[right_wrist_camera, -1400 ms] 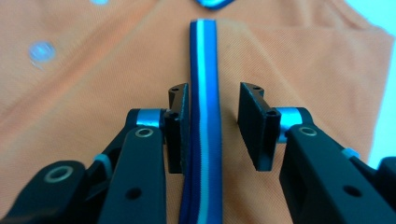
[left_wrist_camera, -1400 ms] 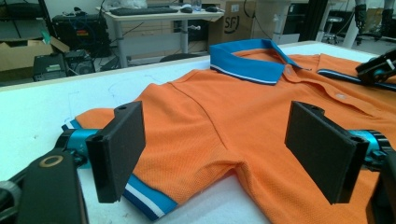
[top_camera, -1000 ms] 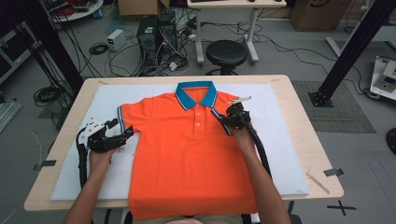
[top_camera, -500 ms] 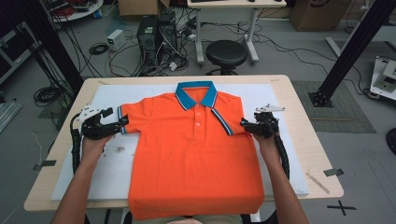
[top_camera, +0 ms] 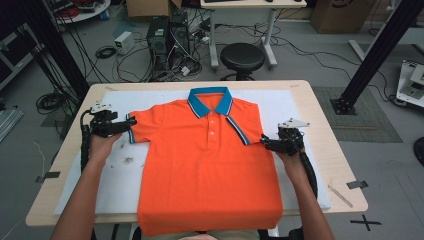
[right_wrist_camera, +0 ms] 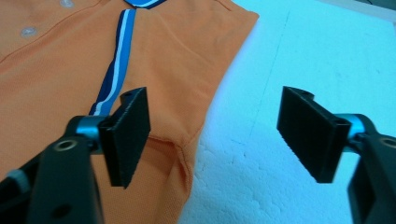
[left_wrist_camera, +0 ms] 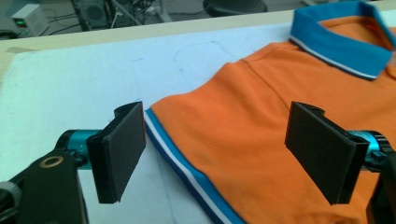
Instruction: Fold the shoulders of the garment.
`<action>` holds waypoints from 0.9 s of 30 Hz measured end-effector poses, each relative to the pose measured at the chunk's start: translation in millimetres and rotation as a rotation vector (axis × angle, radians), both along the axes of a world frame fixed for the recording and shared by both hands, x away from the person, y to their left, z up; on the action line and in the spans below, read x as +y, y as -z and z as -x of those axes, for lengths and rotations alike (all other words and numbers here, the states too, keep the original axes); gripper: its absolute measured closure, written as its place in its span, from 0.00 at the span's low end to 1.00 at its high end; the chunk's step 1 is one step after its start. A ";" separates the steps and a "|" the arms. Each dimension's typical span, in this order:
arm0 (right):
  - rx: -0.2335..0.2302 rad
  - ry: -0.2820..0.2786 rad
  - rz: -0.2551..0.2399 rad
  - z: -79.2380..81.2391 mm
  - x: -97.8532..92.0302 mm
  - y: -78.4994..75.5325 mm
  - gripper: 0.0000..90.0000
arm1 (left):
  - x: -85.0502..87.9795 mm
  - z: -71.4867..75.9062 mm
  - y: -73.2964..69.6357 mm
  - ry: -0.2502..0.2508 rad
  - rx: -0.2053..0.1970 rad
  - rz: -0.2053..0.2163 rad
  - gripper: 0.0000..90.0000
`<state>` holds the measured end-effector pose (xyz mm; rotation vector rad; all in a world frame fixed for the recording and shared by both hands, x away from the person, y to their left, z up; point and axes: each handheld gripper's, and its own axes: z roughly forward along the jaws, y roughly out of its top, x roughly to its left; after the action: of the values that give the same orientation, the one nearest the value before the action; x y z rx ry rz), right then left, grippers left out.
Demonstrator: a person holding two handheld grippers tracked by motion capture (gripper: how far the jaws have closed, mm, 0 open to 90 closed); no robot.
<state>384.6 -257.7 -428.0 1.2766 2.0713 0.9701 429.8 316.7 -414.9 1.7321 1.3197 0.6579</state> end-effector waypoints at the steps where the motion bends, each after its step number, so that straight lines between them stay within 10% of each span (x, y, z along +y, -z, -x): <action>1: 0.003 0.005 -0.002 -0.7 -1.0 0.7 0.25 | -4.4 -5.3 2.6 -0.005 0.019 -0.024 0.23; 7: 0.004 0.009 -0.017 -0.4 -3.2 0.6 0.25 | -11.8 -20.4 25.1 -0.066 0.119 -0.039 0.29; 18: 0.013 0.017 -0.026 0.4 -6.7 1.9 0.25 | -23.6 -27.1 39.4 -0.083 0.184 -0.100 0.38; 27: 0.013 0.022 -0.030 0.5 -8.9 1.8 0.26 | -23.8 -20.5 36.2 -0.057 0.178 -0.036 0.86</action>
<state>384.1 -266.6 -429.8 1.3209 2.0553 0.9890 450.3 292.9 -451.2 1.8214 1.4928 0.5723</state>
